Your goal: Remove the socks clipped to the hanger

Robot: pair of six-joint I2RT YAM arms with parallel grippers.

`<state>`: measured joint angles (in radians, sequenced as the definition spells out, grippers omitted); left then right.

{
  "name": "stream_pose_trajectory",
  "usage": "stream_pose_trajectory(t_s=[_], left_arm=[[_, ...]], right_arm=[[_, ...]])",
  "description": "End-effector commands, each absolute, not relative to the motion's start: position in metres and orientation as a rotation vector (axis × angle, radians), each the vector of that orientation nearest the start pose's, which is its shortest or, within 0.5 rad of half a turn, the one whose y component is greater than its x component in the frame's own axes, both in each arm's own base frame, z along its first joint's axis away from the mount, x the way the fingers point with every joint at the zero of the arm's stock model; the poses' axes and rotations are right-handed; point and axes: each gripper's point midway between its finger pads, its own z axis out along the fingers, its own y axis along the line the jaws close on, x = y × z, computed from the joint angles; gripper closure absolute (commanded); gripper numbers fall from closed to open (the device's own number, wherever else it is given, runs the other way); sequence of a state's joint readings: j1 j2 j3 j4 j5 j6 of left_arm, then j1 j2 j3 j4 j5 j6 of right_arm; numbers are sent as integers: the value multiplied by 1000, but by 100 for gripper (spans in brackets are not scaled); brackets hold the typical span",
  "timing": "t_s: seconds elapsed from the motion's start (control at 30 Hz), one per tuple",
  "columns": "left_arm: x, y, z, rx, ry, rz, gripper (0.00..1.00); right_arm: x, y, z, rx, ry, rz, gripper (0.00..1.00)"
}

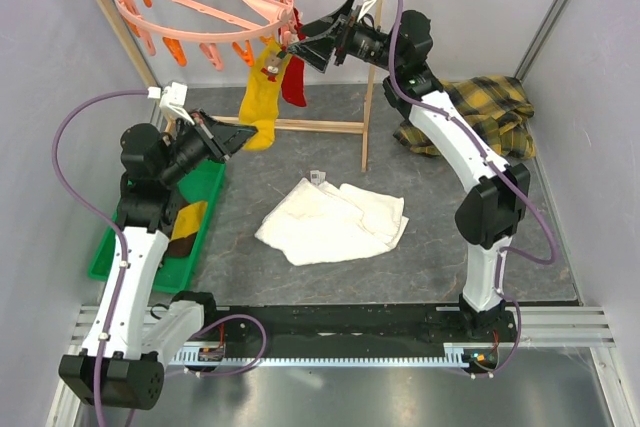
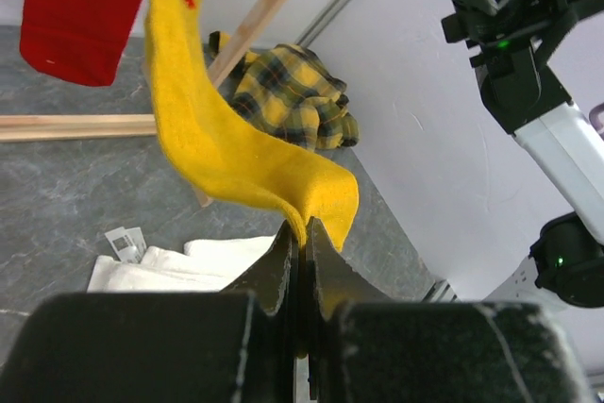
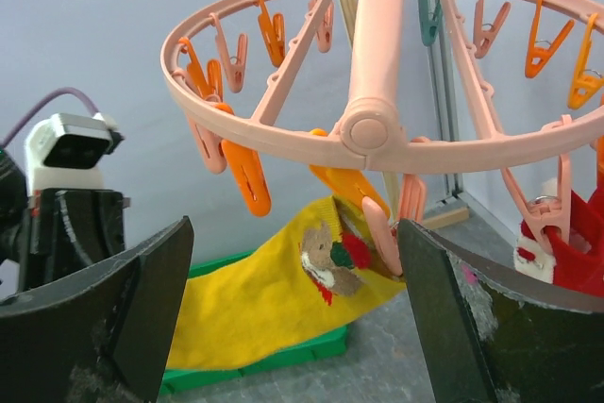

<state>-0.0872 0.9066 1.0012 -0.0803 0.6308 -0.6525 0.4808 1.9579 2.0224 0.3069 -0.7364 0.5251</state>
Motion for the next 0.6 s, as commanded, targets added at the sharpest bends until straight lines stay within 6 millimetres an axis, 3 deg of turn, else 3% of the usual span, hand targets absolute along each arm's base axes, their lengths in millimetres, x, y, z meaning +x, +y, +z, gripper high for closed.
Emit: stream_pose_trajectory(t_s=[0.0, 0.23, 0.57], left_arm=[[287, -142, 384, 7, 1690, -1121, 98], [296, -127, 383, -46, 1703, -1130, 98], [300, -121, 383, -60, 1717, -1136, 97]], right_arm=[[416, 375, 486, -731, 1137, 1388, 4], [435, 373, 480, -717, 1129, 1365, 4], [453, 383, 453, -733, 1091, 1377, 3]])
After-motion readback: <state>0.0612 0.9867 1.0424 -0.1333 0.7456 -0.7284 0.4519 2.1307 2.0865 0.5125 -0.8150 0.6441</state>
